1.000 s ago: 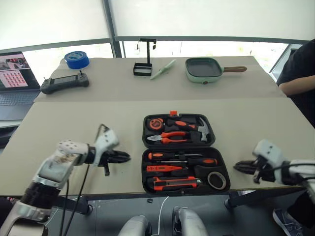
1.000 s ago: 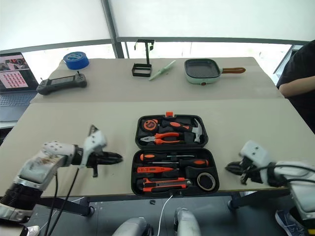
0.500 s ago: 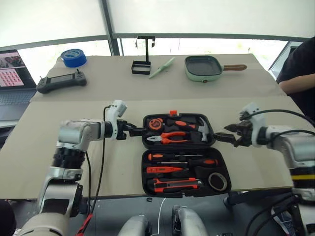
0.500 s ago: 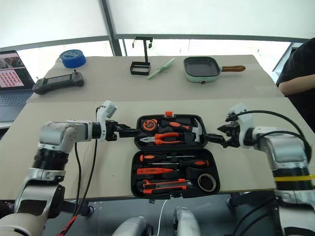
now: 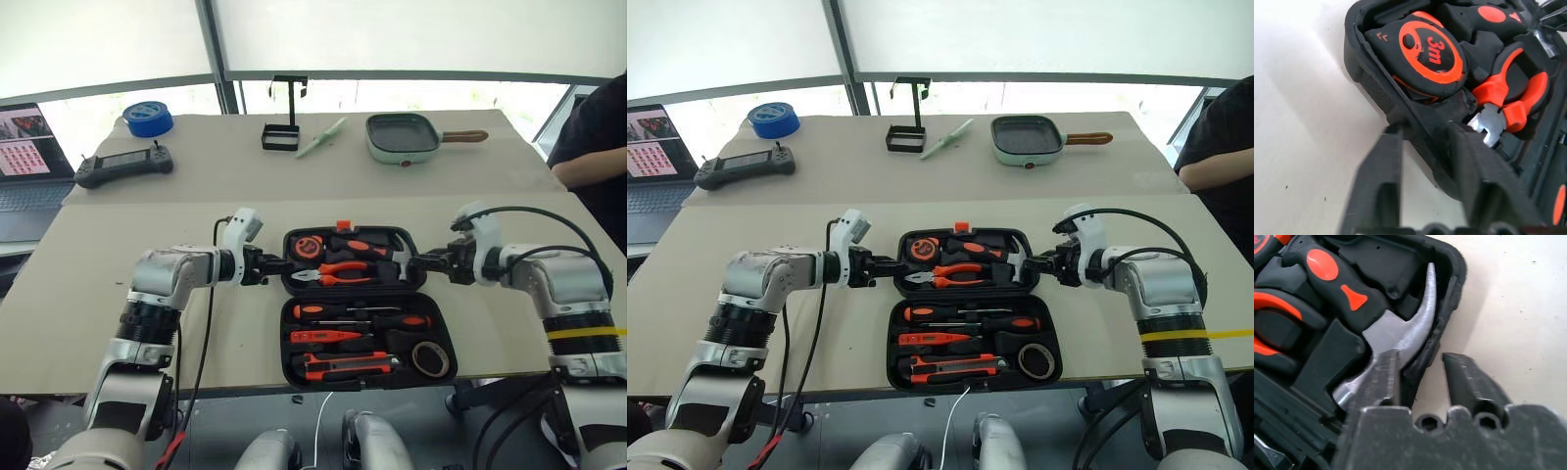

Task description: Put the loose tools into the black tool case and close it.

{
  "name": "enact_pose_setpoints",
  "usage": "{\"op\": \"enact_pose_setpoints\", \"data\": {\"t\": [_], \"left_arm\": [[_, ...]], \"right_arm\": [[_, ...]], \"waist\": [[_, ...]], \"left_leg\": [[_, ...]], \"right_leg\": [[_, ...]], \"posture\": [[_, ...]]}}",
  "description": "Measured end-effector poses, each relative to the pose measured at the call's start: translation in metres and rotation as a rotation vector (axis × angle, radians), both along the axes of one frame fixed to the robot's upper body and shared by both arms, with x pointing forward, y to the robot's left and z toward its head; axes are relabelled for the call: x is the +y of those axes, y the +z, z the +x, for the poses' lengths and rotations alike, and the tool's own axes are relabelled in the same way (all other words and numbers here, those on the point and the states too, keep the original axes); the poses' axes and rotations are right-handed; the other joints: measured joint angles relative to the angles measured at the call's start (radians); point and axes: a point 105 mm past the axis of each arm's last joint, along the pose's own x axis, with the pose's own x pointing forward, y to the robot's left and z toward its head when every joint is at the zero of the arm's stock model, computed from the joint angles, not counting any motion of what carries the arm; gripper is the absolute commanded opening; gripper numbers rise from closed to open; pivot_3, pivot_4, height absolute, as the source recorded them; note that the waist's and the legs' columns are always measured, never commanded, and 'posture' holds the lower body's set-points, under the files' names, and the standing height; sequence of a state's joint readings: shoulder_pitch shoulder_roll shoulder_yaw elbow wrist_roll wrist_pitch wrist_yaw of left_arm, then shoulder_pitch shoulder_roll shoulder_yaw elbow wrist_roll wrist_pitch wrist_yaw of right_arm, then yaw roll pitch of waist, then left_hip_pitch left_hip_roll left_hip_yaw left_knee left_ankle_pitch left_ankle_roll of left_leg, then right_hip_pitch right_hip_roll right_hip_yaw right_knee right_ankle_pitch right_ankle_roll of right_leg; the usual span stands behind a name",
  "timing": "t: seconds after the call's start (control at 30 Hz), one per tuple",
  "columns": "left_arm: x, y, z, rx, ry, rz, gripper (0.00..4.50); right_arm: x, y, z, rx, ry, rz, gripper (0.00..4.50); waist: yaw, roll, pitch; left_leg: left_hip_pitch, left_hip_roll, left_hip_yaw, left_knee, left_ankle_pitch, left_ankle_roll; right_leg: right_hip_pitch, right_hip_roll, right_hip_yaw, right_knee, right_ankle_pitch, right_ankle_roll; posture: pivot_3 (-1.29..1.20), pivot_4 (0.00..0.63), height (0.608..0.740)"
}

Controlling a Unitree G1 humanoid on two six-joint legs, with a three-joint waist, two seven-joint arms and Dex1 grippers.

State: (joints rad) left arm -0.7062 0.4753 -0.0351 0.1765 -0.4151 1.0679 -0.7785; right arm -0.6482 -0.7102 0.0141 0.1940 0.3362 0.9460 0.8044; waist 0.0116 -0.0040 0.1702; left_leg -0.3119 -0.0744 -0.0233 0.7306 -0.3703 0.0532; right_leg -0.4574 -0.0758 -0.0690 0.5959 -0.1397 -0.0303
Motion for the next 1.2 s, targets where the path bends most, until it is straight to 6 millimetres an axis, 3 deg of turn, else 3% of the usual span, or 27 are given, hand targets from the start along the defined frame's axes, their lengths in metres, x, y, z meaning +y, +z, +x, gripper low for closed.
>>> {"op": "enact_pose_setpoints", "data": {"t": [0.03,0.43,0.6,0.77,0.93,1.2], "left_arm": [[0.0,0.0,-0.001,0.005,0.003,-0.004,0.02],[-0.001,0.003,0.003,-0.03,0.027,-0.03,0.02],[-0.001,0.027,0.025,-0.305,0.098,-0.028,0.02],[-0.003,0.053,0.031,-0.542,0.085,-0.005,0.02],[-0.002,0.044,0.019,-0.871,0.008,0.218,0.02],[0.001,0.031,0.004,-0.944,0.021,0.235,0.02]], "right_arm": [[0.0,0.001,-0.001,0.001,0.0,-0.003,0.03],[0.003,0.004,0.005,-0.012,-0.039,-0.007,0.03],[0.007,0.03,0.027,-0.159,-0.132,0.013,0.03],[0.006,0.053,0.036,-0.363,-0.167,-0.015,0.03],[0.005,0.048,0.019,-0.661,-0.102,-0.193,0.03],[0.003,0.022,-0.022,-0.84,-0.031,-0.273,0.03]], "waist": [[0.0,0.0,0.0],[-0.002,-0.001,-0.002],[-0.002,-0.001,-0.001],[-0.006,-0.001,-0.001],[-0.005,-0.001,-0.001],[-0.001,-0.001,-0.002]], "left_leg": [[0.0,0.0,0.0,0.0,0.0,0.0],[0.0,0.0,0.0,0.0,0.0,0.0],[-0.009,0.0,0.002,0.0,0.002,-0.002],[-0.014,0.0,0.003,0.0,0.002,-0.002],[-0.014,-0.001,0.004,-0.001,0.002,-0.003],[0.001,0.002,0.005,-0.004,0.002,-0.003]], "right_leg": [[0.0,0.0,0.0,0.0,0.0,0.0],[0.0,0.0,0.001,0.0,0.001,-0.001],[-0.01,0.0,0.001,0.001,0.003,-0.002],[-0.016,0.0,-0.001,0.008,0.003,-0.003],[-0.016,0.001,-0.002,0.005,0.003,-0.003],[-0.002,0.002,0.002,0.0,0.002,-0.002]], "posture": [[0.0,0.15,0.74],[0.0,0.15,0.74],[0.0,0.15,0.74],[0.0,0.15,0.74],[0.0,0.15,0.74],[0.0,0.15,0.74]]}}
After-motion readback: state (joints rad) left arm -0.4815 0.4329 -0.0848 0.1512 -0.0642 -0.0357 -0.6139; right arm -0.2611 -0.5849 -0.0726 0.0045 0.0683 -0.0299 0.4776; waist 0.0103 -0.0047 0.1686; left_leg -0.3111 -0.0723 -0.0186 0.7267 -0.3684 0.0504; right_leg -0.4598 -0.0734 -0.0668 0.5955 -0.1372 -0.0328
